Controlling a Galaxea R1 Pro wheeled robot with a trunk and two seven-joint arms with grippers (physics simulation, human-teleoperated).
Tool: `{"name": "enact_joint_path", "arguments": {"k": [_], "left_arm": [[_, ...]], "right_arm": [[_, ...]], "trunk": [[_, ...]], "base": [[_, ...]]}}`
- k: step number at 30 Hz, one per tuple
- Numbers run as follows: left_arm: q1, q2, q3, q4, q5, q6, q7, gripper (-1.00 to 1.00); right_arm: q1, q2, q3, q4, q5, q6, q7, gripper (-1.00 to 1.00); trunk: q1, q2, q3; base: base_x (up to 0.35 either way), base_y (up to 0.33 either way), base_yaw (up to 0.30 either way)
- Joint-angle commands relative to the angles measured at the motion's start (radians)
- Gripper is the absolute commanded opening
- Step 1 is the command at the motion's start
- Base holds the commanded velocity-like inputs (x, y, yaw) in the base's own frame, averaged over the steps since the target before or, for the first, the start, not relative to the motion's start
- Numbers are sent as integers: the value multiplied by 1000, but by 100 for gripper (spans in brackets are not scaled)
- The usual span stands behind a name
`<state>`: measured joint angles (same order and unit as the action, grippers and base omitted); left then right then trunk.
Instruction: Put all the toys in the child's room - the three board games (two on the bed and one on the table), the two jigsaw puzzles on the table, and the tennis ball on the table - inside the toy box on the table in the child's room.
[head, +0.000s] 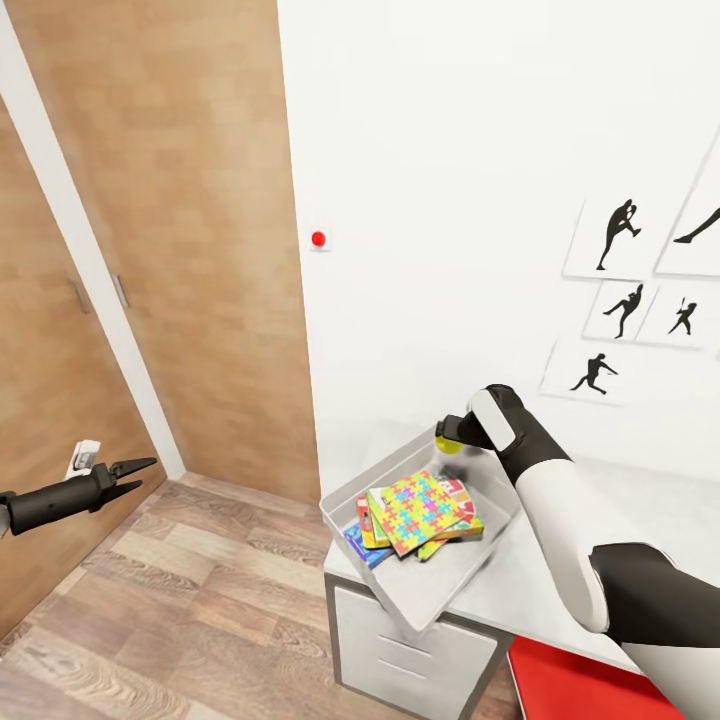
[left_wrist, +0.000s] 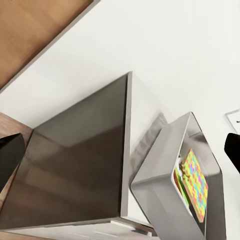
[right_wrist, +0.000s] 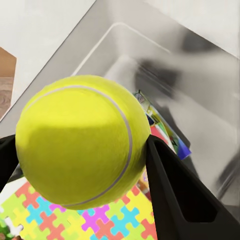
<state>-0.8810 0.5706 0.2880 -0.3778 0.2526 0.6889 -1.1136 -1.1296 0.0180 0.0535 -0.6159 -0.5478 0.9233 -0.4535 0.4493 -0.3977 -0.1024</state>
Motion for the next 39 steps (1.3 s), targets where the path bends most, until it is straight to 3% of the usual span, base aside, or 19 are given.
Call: {"name": "enact_joint_path", "arguments": {"k": [1, 14, 15, 39], "left_arm": [[-1, 0, 1, 0, 2, 8, -2, 100], [-1, 0, 1, 0, 2, 8, -2, 100], [-1, 0, 1, 0, 2, 8, -2, 100], [-1, 0, 2, 0, 2, 8, -4, 100]], "right_arm": [[-1, 0, 4, -1, -12, 0, -13, -100], [-1, 3, 4, -1, -9, 2, -13, -100], [-1, 3, 4, -1, -9, 2, -13, 100], [-1, 0, 3, -1, -9, 2, -13, 100]], "trunk": [[1, -2, -2], [1, -2, -2], [1, -2, -2], [1, -2, -2]], "base": [[17, 0, 0], [2, 0, 0], [0, 0, 0], [-1, 0, 0]]}}
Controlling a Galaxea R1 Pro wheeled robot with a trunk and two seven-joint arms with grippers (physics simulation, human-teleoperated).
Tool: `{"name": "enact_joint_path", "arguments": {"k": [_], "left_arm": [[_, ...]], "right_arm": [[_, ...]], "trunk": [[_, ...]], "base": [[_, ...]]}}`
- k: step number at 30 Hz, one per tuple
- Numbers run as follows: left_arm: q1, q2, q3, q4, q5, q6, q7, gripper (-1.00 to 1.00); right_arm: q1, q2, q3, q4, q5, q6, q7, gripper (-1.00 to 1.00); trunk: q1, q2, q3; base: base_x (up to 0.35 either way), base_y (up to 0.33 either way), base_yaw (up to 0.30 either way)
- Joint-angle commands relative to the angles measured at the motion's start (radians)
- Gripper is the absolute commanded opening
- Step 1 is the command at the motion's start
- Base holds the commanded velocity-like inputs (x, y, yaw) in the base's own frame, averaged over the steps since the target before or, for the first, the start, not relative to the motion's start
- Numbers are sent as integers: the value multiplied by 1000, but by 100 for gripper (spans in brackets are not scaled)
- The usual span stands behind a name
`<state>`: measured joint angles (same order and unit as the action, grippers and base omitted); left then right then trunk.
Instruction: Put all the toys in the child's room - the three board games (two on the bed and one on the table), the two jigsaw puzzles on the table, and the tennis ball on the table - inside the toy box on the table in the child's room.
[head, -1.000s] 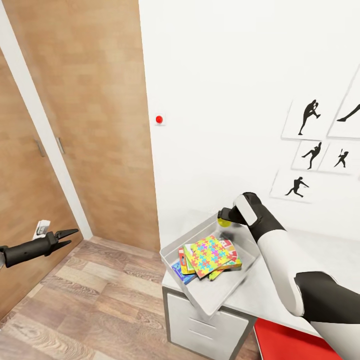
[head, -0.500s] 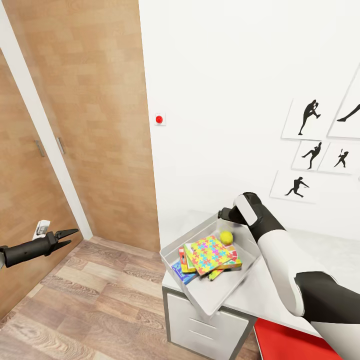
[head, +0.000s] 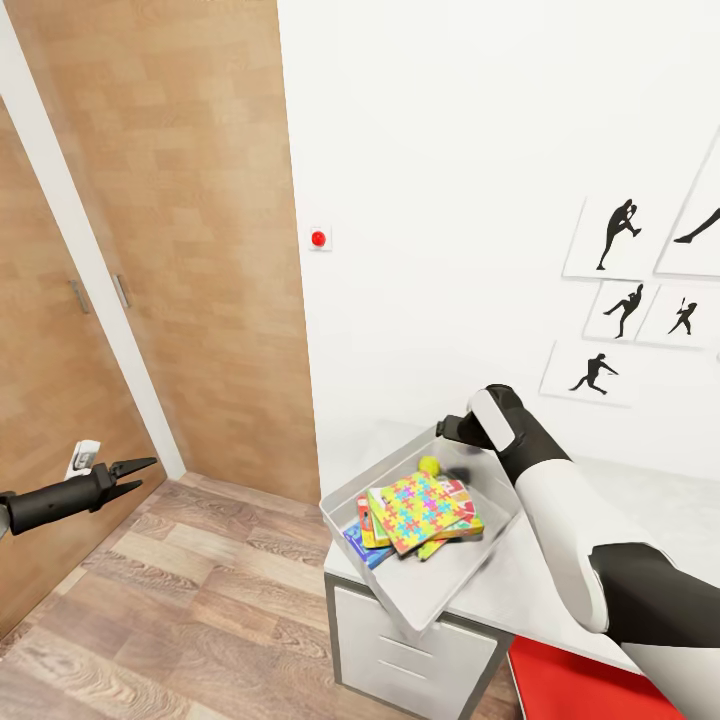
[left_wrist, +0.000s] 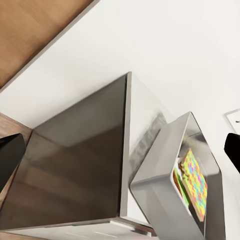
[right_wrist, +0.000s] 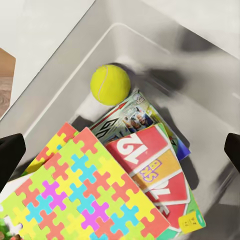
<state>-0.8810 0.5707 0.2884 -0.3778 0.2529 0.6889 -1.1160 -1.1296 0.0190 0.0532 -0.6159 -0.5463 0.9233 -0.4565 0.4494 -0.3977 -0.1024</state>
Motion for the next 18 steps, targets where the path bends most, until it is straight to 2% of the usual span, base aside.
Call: {"name": "enact_joint_path", "arguments": {"k": [1, 18], "left_arm": [[-1, 1, 2, 0, 2, 8, -2, 100], [-1, 0, 2, 0, 3, 5, -6, 100]], "right_arm": [[-1, -1, 4, -1, -11, 2, -10, 100], [-1, -8, -1, -4, -13, 4, -6, 100]], "trunk": [[1, -2, -2], [1, -2, -1]], "base": [[-59, 5, 0], [-78, 25, -5]]}}
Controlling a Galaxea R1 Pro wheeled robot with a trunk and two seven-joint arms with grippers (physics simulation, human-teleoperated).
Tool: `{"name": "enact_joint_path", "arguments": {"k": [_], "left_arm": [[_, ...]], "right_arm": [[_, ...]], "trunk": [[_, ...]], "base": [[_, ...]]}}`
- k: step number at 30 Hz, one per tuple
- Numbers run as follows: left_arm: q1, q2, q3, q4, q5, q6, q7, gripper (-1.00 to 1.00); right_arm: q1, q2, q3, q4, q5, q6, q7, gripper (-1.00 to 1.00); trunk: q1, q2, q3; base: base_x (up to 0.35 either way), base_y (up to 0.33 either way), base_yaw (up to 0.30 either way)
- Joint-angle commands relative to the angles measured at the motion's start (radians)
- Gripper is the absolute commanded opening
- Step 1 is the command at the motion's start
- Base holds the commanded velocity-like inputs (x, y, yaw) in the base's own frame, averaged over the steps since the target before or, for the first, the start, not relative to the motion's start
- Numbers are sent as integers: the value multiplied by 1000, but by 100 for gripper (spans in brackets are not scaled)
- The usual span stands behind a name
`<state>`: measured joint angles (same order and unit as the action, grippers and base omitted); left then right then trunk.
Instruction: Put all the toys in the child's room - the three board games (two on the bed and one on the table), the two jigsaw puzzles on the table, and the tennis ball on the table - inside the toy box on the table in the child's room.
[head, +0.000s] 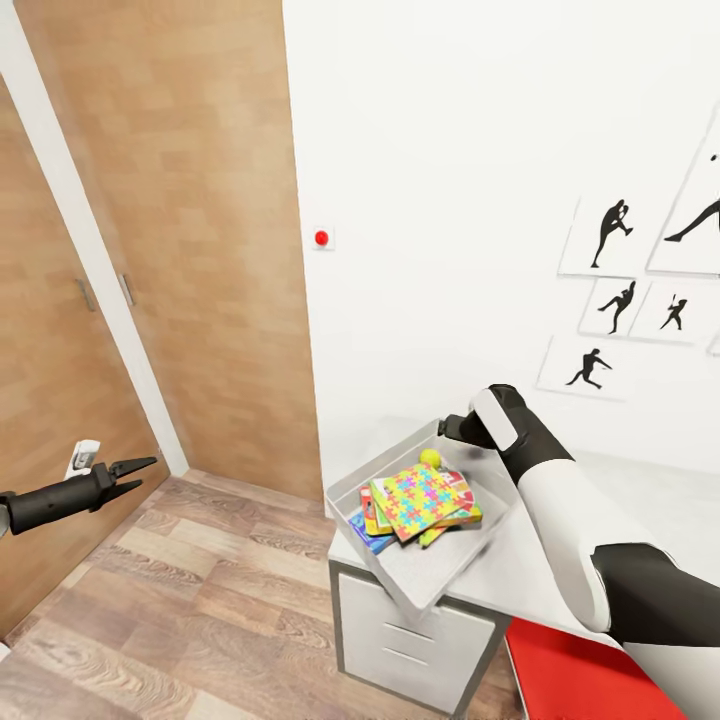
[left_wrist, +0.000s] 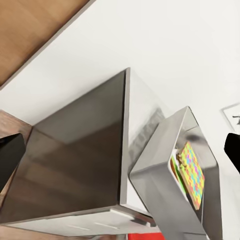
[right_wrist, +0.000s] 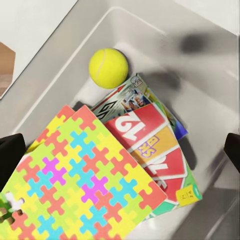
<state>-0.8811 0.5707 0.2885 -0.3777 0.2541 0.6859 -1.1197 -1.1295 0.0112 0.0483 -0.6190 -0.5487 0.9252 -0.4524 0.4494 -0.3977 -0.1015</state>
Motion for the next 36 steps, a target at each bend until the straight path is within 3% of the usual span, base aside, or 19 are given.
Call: {"name": "enact_joint_path", "arguments": {"k": [1, 29, 36], "left_arm": [[-1, 0, 1, 0, 2, 7, -2, 100], [-1, 5, 3, 0, 1, 7, -6, 100], [22, 2, 5, 26, 10, 14, -29, 100]], "right_arm": [[-1, 0, 3, -1, -11, 2, -10, 100], [-1, 6, 2, -9, -11, -1, -11, 100], [-18, 35, 10, -28, -16, 31, -12, 100]], "trunk": [[1, -2, -2], [1, -2, 27], [1, -2, 27]], "base": [[-12, 4, -104], [-80, 110, -178], [0, 0, 0]]}}
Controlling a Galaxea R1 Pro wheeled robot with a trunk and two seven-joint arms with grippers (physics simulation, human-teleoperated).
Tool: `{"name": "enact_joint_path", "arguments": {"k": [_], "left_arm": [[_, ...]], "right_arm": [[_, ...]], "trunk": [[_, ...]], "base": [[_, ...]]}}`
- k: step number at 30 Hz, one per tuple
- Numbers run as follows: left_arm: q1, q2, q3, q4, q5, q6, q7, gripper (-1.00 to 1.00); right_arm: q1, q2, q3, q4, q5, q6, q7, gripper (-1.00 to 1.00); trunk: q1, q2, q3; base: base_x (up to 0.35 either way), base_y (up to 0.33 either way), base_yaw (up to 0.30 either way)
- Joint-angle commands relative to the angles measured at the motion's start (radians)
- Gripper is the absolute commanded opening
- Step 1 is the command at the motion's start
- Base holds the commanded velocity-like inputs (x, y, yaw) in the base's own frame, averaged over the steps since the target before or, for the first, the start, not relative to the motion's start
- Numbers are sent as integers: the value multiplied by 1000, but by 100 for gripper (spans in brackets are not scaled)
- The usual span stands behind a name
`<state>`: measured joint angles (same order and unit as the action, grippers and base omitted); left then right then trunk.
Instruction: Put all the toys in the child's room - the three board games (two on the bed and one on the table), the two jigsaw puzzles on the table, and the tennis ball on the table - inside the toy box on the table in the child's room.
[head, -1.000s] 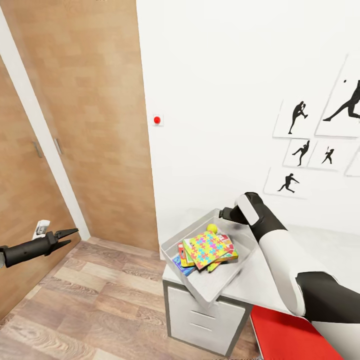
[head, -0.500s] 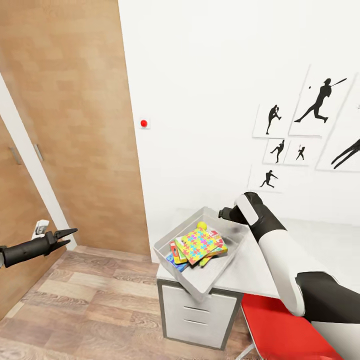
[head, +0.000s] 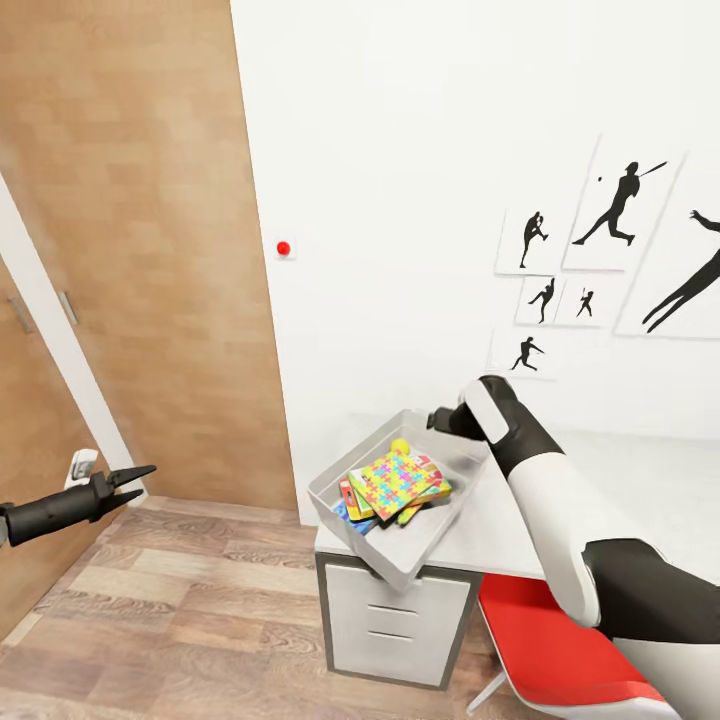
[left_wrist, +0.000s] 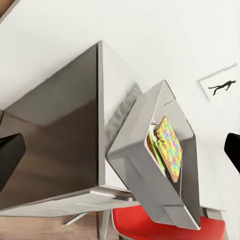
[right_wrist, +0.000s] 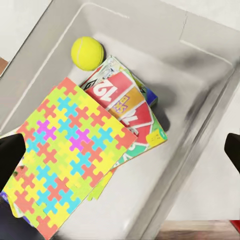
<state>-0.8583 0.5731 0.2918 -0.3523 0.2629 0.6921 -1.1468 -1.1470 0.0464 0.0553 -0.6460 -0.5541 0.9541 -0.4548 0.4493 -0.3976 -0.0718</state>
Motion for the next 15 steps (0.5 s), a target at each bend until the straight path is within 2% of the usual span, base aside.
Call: {"name": "enact_joint_path", "arguments": {"k": [1, 4, 7, 11, 15], "left_arm": [[5, -6, 3, 6, 1, 8, -5, 100], [22, -23, 4, 16, 1, 8, -22, 100], [39, -38, 4, 19, -3, 8, -39, 100], [44, -41, 4, 21, -4, 7, -61, 100], [45, -42, 4, 21, -4, 7, -77, 100]], "right_arm": [[5, 5, 3, 5, -9, 2, -10, 100], [22, 22, 2, 20, -8, 5, -10, 100], [39, 26, -1, 25, -8, 6, -9, 100], [61, 27, -6, 26, -8, 7, -9, 100], [84, 26, -18, 25, -11, 7, -7, 100]], "trunk": [[1, -2, -2], [1, -2, -2], [1, -2, -2], [1, -2, -2], [1, -2, -2]], "base": [[0, 0, 0], [0, 0, 0], [0, 0, 0], [0, 5, 0], [0, 131, 0]]}}
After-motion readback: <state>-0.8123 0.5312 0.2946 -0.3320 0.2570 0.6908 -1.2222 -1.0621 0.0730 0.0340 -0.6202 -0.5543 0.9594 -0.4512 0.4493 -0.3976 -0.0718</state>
